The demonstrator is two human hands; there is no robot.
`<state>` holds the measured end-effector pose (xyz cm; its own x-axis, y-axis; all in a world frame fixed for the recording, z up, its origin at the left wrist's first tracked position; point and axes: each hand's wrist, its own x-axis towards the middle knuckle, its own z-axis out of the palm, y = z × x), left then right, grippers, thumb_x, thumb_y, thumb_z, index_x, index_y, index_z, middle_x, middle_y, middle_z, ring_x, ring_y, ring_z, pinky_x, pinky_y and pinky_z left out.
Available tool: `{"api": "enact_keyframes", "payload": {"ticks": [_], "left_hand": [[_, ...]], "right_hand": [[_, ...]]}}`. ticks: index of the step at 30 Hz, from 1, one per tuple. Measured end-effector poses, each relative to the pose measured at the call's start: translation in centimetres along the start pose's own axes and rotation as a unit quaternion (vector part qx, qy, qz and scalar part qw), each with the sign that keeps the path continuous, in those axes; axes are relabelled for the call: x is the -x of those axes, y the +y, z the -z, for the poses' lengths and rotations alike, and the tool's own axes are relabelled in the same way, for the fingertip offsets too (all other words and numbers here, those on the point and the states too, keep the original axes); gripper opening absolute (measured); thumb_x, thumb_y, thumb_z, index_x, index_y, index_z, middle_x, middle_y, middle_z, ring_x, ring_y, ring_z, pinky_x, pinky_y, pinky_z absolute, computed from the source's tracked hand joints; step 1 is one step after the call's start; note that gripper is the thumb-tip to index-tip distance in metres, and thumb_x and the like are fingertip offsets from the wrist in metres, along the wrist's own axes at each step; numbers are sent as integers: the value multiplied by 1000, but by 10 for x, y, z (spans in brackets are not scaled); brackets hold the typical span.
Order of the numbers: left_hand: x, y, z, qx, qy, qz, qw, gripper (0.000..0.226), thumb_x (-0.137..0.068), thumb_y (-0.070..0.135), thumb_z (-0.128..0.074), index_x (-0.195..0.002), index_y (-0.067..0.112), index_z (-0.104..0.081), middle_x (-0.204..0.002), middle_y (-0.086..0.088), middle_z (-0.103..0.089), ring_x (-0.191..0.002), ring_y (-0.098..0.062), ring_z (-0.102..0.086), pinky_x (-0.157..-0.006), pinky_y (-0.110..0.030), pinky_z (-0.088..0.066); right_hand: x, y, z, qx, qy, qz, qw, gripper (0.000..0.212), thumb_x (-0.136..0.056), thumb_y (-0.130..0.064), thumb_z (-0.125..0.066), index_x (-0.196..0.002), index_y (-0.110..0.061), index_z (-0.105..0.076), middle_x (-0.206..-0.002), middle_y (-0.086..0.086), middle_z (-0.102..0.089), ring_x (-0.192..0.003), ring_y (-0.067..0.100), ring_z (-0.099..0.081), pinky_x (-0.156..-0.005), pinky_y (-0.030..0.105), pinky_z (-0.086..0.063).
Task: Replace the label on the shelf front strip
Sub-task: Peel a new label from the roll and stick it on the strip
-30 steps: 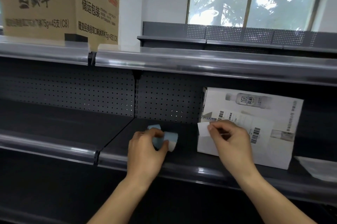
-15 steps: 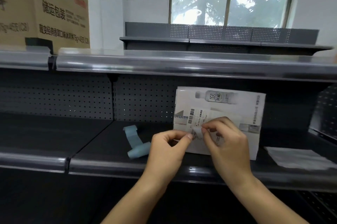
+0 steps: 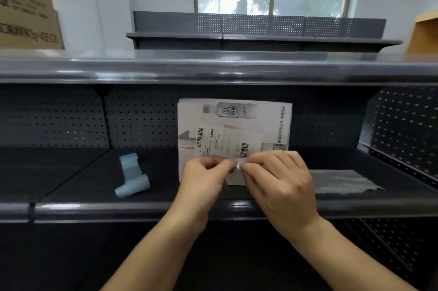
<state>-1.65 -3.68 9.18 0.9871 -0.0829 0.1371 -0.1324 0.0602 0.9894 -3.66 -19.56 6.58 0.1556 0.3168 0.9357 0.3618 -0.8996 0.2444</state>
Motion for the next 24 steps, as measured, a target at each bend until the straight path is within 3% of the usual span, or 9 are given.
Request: {"api": "enact_keyframes", "payload": {"ticks": [4, 7, 10, 12, 15, 17, 21, 24], "left_hand": [[0, -2, -7, -31, -1, -19, 999, 13, -92, 17, -73, -83, 11, -78, -46, 16, -57, -53, -4, -49, -51, -14, -40], [3, -5, -6, -66, 0, -55, 996, 12, -94, 18, -73, -85, 13, -79, -53, 20, -63, -57, 4, -55, -60, -14, -43], [3, -9, -1, -70, 24, -65, 995, 11, -94, 19, -74, -84, 16, -79, -67, 17, -66, -70, -2, -56, -66, -19, -43], [2, -11, 4, -70, 18, -60, 996, 11, -94, 20, -74, -85, 17, -79, -62, 18, -61, -65, -2, -52, -60, -18, -41], [1, -16, 7, -75, 0, -56, 996, 11, -94, 22, -74, -85, 18, -79, -57, 22, -62, -60, -1, -51, -57, -15, -40], [1, -19, 8, -81, -11, -55, 995, 11, -94, 23, -73, -86, 19, -79, -57, 23, -61, -56, 0, -51, -54, -13, -39], [5, -24, 9, -78, -25, -63, 995, 9, -93, 20, -73, -87, 17, -79, -59, 15, -63, -50, 3, -52, -48, -10, -42], [8, -28, 10, -63, -32, -63, 996, 10, -93, 13, -73, -84, 11, -78, -54, 13, -62, -47, 5, -52, -47, -9, -41]], "right_hand": [[4, 12, 5, -14, -11, 20, 1000, 14, -97, -20, -71, -88, -13, -79, -92, 1, -76, -84, 20, -70, -73, 38, -52], [11, 20, 10, -37, -28, 17, 999, 12, -95, -22, -73, -94, -11, -79, -97, 3, -75, -89, 21, -68, -77, 36, -52], [17, 23, 16, -96, -47, -88, 990, 19, -94, -29, -69, -104, -13, -75, -101, 0, -71, -94, 15, -63, -83, 29, -50], [15, 20, 21, -194, -69, -260, 943, 16, -96, -33, -64, -105, -23, -70, -99, -11, -67, -93, 5, -63, -81, 19, -50], [8, 16, 20, -359, -126, -463, 801, 4, -95, -30, -67, -97, -30, -70, -86, -7, -72, -81, 4, -68, -67, 19, -54], [6, 16, 18, -414, -147, -501, 745, 8, -96, -26, -67, -91, -26, -73, -76, -1, -73, -63, 6, -64, -55, 15, -48], [5, 11, 18, -481, -197, -526, 674, 18, -98, -27, -64, -85, -17, -73, -68, 2, -67, -47, 8, -52, -47, 17, -43], [7, 6, 17, -485, -216, -534, 658, 16, -96, -23, -68, -85, -12, -73, -63, 3, -64, -43, 8, -48, -45, 19, -42]]}}
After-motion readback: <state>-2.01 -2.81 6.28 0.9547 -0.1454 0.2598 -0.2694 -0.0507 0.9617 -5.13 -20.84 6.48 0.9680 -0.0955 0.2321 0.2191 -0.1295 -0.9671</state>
